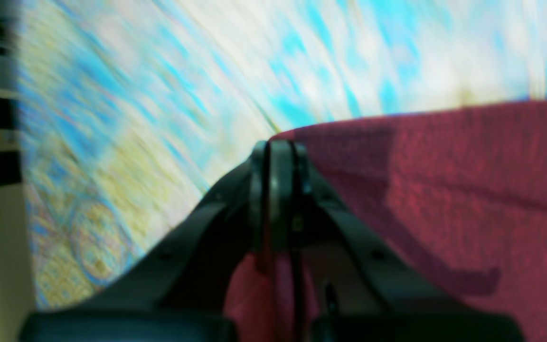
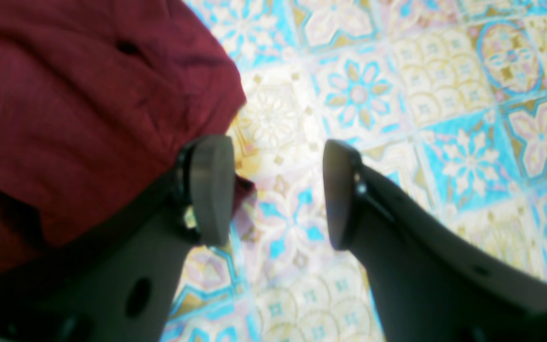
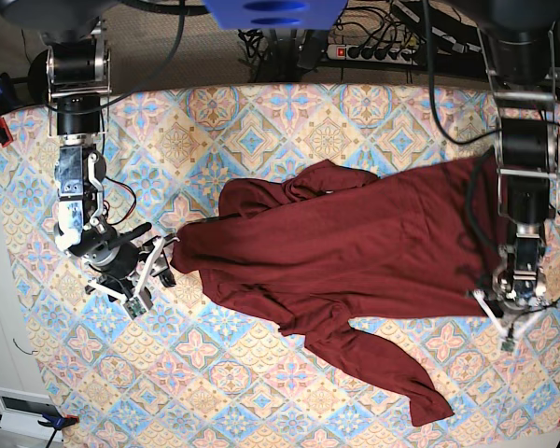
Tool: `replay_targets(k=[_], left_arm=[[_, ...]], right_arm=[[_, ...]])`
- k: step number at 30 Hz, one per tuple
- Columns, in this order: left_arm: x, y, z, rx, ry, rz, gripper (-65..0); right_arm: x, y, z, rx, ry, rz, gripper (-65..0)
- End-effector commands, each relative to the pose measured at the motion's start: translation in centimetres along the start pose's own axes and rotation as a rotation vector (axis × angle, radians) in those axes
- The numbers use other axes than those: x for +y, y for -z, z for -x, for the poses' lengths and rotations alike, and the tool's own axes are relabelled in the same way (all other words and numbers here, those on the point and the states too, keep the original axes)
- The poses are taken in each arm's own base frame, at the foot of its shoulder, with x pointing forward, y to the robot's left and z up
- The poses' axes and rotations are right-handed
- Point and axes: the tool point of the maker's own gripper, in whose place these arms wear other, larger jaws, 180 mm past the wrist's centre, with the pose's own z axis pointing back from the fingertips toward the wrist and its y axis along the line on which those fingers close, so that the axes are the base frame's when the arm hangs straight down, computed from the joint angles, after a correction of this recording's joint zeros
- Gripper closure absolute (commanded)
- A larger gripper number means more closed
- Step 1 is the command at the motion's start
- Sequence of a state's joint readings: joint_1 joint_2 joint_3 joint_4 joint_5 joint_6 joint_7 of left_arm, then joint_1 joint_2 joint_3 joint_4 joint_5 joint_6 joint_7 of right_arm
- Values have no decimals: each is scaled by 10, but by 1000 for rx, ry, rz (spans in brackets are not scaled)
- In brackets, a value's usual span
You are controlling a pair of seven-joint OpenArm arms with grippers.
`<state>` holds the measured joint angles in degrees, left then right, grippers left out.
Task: Layout the t-shirt on the table in an organized manner, then fold the t-shirt properly
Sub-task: 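Release the shirt with the left gripper and grasp the fabric nearer the middle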
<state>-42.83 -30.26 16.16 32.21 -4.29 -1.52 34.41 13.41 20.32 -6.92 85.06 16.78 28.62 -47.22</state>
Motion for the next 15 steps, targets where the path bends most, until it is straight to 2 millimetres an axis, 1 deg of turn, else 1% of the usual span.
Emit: replay_targets(k=[1, 4, 6, 7, 9, 12, 14, 15], left_arm=[[17, -4, -29, -68, -29, -43, -1], [34, -7, -49, -149, -69, -110, -2], [42, -10, -58, -204, -86, -154, -5], [47, -12, -63, -229, -96, -182, -19], [53, -14, -65, -246, -116, -226, -70], [39, -15, -69, -250, -144, -241, -160], [44, -16, -67, -246, -160, -275, -216], [44, -16, -66, -242, -164, -282, -226]], right_arm=[[-13, -10, -19, -56, -15, 31, -285], [-11, -14, -14, -55, -14, 32, -285], [-7, -15, -11, -53, -17, 28, -285], [-4, -16, -10, -53, -20, 25, -285], [1, -18, -8, -54, -29, 18, -285], [10, -21, -4, -51, -39, 6, -285], [13, -23, -3, -48, -46, 2, -285], [15, -24, 0, -34, -49, 1, -286]])
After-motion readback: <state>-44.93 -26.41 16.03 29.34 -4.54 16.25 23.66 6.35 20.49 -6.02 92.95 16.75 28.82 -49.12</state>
